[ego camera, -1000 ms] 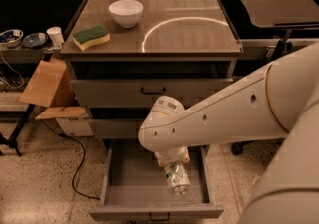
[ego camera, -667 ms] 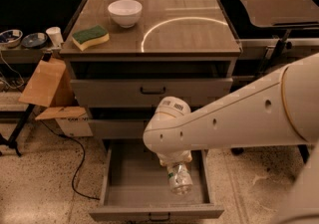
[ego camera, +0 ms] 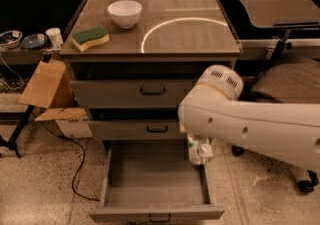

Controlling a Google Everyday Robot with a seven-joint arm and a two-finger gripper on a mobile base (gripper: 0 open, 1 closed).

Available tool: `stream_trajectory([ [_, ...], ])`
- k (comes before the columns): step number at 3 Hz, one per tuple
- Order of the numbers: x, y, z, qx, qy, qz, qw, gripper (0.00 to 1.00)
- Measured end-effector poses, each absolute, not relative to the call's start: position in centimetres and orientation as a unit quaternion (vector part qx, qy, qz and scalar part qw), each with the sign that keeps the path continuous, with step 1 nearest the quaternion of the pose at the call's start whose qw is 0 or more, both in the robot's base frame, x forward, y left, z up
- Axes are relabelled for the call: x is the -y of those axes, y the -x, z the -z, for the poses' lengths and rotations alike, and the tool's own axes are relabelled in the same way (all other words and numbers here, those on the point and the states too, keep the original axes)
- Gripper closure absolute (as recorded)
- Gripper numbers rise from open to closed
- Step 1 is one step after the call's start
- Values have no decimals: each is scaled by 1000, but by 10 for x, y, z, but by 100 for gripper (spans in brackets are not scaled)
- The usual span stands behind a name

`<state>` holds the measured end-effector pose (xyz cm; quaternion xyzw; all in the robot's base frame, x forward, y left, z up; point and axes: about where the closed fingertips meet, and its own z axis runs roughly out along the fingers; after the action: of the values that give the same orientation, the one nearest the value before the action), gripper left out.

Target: Pick 7up can from bottom drawer and place on counter

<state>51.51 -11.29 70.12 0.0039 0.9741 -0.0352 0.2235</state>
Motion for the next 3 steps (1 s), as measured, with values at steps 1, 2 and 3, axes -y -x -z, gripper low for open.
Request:
stream_trajectory([
  [1,154,-535,-796,-958,-41,29,281,100],
  [2,176,-549,-899,-934,-74,18,349,100],
  [3,168,-560,-935,-924,-80,-1,374,100],
])
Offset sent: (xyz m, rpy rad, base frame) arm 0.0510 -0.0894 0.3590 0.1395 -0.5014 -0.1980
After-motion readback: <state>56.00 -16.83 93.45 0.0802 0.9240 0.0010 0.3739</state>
